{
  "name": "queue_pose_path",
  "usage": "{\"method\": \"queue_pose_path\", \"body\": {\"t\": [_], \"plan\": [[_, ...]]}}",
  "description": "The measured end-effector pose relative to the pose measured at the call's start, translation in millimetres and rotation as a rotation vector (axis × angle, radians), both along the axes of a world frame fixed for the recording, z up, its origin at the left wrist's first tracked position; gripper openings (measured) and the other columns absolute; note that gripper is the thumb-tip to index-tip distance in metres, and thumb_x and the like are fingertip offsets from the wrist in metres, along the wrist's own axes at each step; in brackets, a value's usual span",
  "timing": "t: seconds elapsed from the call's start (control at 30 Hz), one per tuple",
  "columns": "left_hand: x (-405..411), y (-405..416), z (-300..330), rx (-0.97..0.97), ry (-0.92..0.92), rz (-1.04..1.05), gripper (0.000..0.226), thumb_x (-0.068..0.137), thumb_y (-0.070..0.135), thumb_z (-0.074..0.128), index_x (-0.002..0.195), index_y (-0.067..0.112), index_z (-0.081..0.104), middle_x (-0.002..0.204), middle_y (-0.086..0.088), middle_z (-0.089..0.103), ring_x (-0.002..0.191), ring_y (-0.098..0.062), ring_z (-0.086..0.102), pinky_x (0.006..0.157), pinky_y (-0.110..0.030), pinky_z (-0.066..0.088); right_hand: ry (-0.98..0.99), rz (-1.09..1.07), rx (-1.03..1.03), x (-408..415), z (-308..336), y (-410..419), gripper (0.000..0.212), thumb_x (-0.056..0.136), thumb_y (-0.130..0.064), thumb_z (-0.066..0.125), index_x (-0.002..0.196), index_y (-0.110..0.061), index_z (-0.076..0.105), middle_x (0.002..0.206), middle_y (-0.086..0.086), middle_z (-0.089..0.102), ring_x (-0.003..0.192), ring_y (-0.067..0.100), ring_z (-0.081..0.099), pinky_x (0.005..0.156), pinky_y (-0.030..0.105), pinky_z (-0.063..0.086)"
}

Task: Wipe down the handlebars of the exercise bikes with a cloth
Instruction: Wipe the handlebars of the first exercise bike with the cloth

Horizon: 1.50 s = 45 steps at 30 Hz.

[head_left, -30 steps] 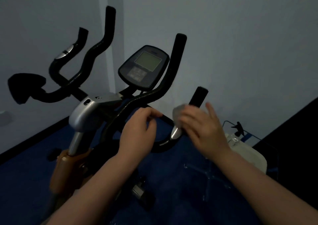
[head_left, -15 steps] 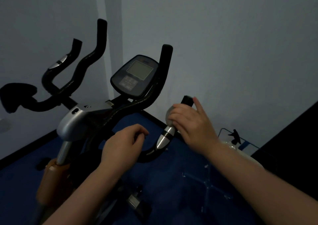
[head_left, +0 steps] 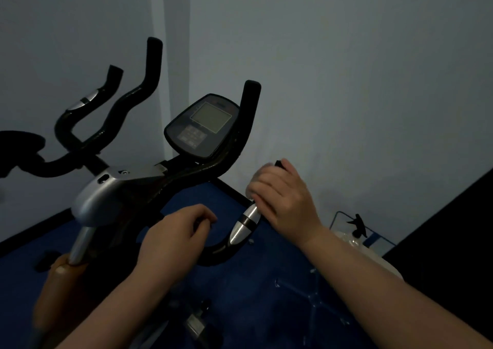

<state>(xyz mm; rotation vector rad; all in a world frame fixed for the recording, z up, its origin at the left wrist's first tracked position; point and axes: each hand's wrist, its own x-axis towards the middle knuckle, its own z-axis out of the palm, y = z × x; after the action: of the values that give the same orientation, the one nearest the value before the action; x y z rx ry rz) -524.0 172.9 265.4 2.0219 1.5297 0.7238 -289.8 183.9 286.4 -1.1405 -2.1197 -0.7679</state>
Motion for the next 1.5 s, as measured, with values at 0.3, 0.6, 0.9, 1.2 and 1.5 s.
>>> {"method": "queue_pose_path", "body": {"t": [0.3,0.6,0.9,1.2,1.5], "plan": [[1.5,1.2,0.1,0.003,0.021,0.022,0.014,0.088,0.034,0.050,0.086,0.044,0.059,0.076,0.021,0.066,0.064,0.002,0.059,0.062,-0.026,0.049,0.529,-0.093,-0.046,9.7,24.1,19.7,0.024,0.094,-0.023,0.053,0.087,-0.007,0.068,0.084,0.006,0.066,0.078,0.022,0.061,0.071,0.033,0.051],[3.0,2.7,-0.3,0.012,0.011,0.033,0.015,0.089,0.031,0.051,0.084,0.042,0.060,0.075,0.020,0.066,0.066,0.003,0.059,0.057,-0.022,0.045,1.591,-0.254,-0.084,-83.6,-21.8,-17.8,0.037,0.100,-0.038,0.036,0.136,-0.034,0.045,0.131,-0.006,0.057,0.117,-0.001,0.053,0.098,0.019,0.045],[3.1,1.3,1.7,0.007,-0.040,0.055,0.017,0.089,0.028,0.052,0.083,0.040,0.063,0.075,0.020,0.066,0.069,0.002,0.061,0.062,-0.025,0.049,0.731,-0.149,-0.247,-52.4,-40.9,-35.9,0.045,0.102,-0.025,0.027,0.146,-0.016,0.033,0.158,0.001,0.015,0.147,0.019,0.008,0.119,0.045,0.012],[-0.4,-4.9,2.2,0.067,-0.239,0.134,0.021,0.088,0.021,0.054,0.081,0.038,0.065,0.074,0.013,0.067,0.071,-0.005,0.063,0.070,-0.034,0.054,0.081,0.061,-0.297,3.2,-10.1,-30.9,0.037,0.098,-0.021,0.040,0.131,-0.011,0.054,0.131,0.001,0.058,0.128,0.014,0.047,0.117,0.042,0.015],[-13.7,-18.8,10.6,0.347,-0.086,0.222,0.015,0.090,0.013,0.056,0.091,0.020,0.069,0.084,0.007,0.068,0.078,-0.014,0.061,0.076,-0.039,0.049,-0.024,0.207,-0.432,-54.9,-20.1,-40.7,0.028,0.092,-0.023,0.051,0.112,-0.010,0.066,0.101,0.003,0.067,0.093,0.021,0.060,0.096,0.034,0.040]]}}
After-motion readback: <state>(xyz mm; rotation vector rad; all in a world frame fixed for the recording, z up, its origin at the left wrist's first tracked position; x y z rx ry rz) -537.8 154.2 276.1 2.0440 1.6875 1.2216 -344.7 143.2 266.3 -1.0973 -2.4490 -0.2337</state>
